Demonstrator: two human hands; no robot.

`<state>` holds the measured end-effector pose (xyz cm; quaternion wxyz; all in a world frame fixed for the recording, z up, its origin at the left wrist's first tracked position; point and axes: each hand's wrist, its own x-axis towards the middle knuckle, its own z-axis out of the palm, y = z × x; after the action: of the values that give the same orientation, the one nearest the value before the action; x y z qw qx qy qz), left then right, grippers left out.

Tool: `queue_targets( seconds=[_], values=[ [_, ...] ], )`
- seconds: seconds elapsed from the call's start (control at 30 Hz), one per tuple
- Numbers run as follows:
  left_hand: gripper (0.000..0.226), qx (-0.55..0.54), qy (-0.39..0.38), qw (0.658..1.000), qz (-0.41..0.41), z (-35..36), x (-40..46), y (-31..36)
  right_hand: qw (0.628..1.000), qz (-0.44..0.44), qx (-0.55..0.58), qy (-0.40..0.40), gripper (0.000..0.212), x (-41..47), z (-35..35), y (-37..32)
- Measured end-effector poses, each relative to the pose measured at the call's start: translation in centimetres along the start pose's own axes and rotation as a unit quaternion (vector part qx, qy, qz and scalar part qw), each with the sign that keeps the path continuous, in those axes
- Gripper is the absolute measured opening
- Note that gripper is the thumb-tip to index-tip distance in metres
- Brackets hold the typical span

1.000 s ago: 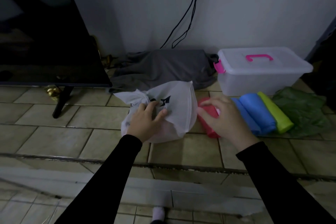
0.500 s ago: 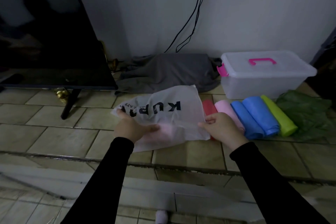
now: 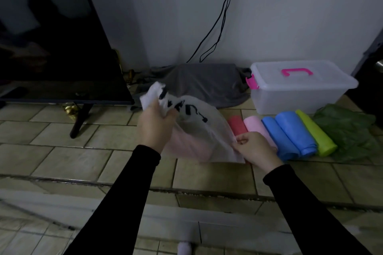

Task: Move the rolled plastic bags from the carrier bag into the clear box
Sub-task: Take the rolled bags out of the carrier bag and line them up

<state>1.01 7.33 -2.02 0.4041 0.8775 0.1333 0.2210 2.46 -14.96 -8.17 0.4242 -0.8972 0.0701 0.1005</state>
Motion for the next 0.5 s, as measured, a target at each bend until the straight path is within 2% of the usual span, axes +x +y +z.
queue_targets(
  seconds=[0.07,0.13,0.2,0.33,0.4,0.47,0.5],
  values=[
    [0.025,0.066,0.075,0.988,0.120,-0.3,0.3,1.6,1.000,0.000,0.017,-0.014,0.023,0.0,0.5,0.1],
    [0.020,0.130,0.094,0.967,0.199,-0.4,0.5,2.5,0.999,-0.008,0.026,-0.017,0.017,0.0,1.0,0.1],
    [0.026,0.151,0.090,0.964,0.198,-0.2,0.8,2.8,0.999,-0.017,0.036,-0.012,0.011,-0.1,1.5,0.0],
    [0.041,0.158,0.105,0.949,0.253,0.9,0.2,3.1,0.998,-0.019,0.051,-0.020,0.014,-0.4,2.3,-0.1],
    [0.037,0.152,0.109,0.947,0.261,1.5,0.2,2.9,0.998,-0.027,0.047,-0.021,0.014,-0.3,2.5,-0.1],
    [0.018,0.188,0.080,0.951,0.231,1.7,-0.1,2.7,0.998,-0.037,0.047,-0.018,0.015,-0.1,2.6,0.0],
    [0.025,0.225,0.063,0.952,0.200,1.9,-0.3,2.6,0.997,-0.043,0.053,-0.018,0.017,-0.1,2.6,-0.1]
  ],
)
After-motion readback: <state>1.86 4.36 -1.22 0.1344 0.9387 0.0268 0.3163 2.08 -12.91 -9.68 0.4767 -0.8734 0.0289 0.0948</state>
